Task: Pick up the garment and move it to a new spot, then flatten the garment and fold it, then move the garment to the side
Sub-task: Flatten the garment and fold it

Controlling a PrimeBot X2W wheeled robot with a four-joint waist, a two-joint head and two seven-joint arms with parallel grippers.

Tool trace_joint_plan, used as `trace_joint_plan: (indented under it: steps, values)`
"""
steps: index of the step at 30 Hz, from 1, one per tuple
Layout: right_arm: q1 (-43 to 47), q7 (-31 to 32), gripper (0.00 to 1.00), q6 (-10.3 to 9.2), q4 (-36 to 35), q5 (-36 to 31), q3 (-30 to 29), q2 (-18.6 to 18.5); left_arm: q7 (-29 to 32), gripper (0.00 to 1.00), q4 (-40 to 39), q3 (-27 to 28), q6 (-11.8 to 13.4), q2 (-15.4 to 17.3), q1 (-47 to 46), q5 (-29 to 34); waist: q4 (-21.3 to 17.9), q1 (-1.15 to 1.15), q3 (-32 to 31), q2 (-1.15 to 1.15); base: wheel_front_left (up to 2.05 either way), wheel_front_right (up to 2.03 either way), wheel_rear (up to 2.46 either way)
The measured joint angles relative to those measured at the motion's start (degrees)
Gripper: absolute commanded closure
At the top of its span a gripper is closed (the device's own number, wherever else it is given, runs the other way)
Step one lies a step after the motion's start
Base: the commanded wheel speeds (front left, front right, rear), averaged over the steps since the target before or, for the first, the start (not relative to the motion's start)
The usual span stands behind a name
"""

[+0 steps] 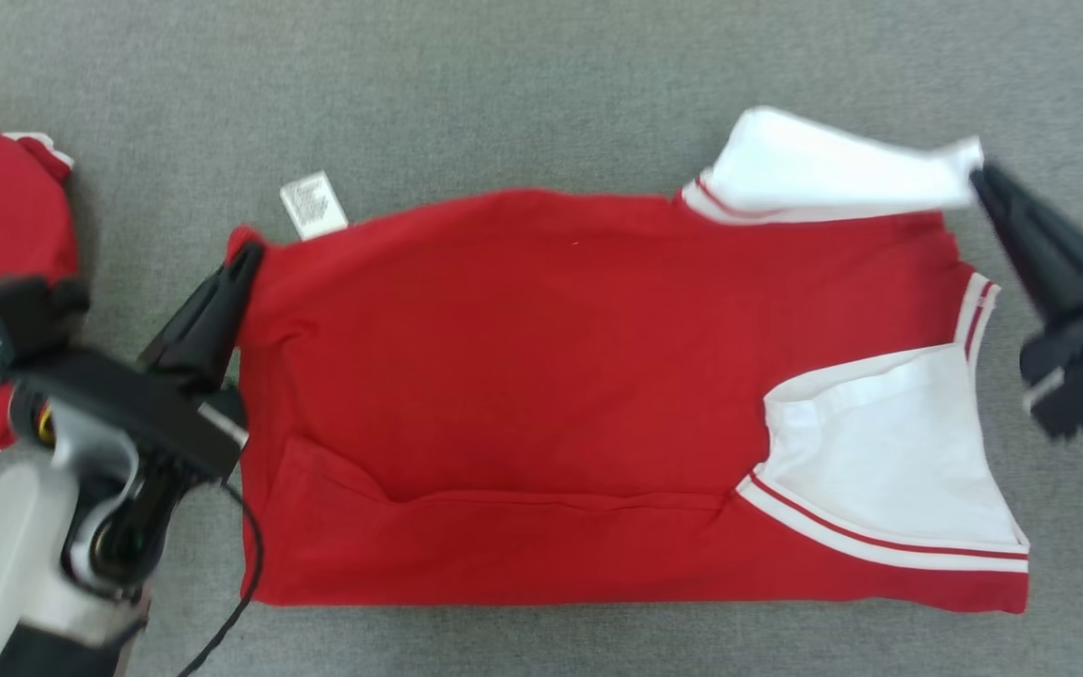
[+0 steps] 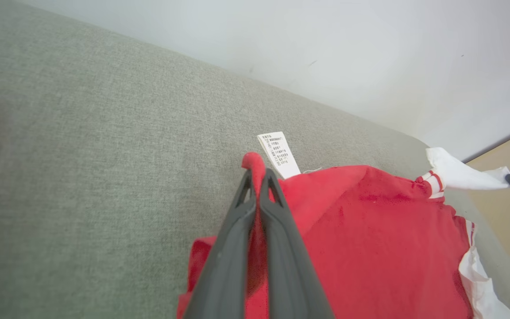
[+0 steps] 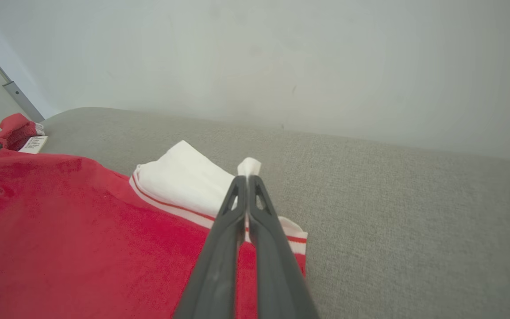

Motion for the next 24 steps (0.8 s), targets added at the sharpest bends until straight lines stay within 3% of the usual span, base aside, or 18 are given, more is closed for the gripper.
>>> trace_joint_plan:
  steps: [10,24]
  values:
    - [15.5,0.62,1.0,0.0,-6.22,0.53,-6.31,0.44,1.34,1.0,-9.82,4.0,1.23,1.09,12.78,-8.26,-1.6,0.0,-2.35,0.0,0.0,0.0,0.0]
    - [30.78,3.92,1.0,0.0,-10.81,-1.1,-16.07,6.53,-0.03,1.0,-12.13,6.79,1.4,0.57,20.67,-12.81,-2.31,0.0,-3.77,0.0,0.0,0.0,0.0]
